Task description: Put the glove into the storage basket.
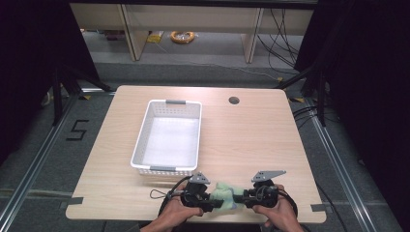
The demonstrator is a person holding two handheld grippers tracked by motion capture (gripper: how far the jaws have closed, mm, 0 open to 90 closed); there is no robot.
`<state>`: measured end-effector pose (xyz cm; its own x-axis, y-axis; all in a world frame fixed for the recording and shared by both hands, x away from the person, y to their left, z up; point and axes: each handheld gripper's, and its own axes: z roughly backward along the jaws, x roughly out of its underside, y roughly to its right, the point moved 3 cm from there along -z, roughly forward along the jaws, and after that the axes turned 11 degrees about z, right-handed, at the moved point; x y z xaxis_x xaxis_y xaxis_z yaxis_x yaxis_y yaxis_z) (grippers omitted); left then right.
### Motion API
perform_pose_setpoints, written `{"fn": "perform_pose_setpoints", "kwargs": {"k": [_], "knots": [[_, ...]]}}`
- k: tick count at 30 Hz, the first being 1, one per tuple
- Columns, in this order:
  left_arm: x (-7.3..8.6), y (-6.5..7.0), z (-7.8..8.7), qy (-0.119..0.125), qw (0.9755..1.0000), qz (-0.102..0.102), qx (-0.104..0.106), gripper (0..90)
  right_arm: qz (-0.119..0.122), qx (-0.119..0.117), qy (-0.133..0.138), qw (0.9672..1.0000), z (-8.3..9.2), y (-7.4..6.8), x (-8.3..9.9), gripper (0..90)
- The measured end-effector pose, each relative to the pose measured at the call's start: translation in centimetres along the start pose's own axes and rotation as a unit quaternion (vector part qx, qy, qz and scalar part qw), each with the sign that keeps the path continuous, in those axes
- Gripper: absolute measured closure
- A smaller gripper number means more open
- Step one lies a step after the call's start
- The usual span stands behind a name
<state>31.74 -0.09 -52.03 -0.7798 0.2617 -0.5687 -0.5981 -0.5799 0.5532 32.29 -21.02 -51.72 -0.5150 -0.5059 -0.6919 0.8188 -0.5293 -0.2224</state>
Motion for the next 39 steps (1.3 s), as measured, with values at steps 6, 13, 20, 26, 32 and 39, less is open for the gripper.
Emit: {"fn": "perform_pose_setpoints", "kwargs": {"k": [6, 13, 20, 26, 32, 39], "knots": [[0.0, 0.0, 0.6, 0.004, 1.0, -0.001, 0.005, 68.1, -0.006, -0.007, 0.006, 0.9999, 0.2, -0.7, -0.5, 69.6], [-0.4, 0.5, 2.0, 0.013, 0.9997, -0.008, 0.018, 68.1, -0.002, 0.003, 0.01, 0.9999, 0.9, -1.5, -1.6, 69.9], [-1.1, 0.9, 4.2, 0.033, 0.9991, -0.016, 0.022, 68.0, 0.015, 0.002, 0.023, 0.9996, 1.8, -2.7, -3.4, 70.1], [-2.1, 0.8, 6.2, 0.052, 0.9984, -0.01, 0.023, 68.0, 0.056, 0.009, 0.045, 0.9974, 2.1, -2.7, -5.7, 70.2], [-3.4, 0.7, 8.4, 0.058, 0.998, -0.023, 0.011, 67.8, 0.062, 0.002, 0.051, 0.9968, 2.3, -3.1, -8.2, 70.2], [-4.7, -0.3, 10.3, 0.056, 0.9984, -0.009, 0.005, 67.5, 0.069, -0.002, 0.041, 0.9968, 1.6, -3.1, -11.0, 70.2]]}}
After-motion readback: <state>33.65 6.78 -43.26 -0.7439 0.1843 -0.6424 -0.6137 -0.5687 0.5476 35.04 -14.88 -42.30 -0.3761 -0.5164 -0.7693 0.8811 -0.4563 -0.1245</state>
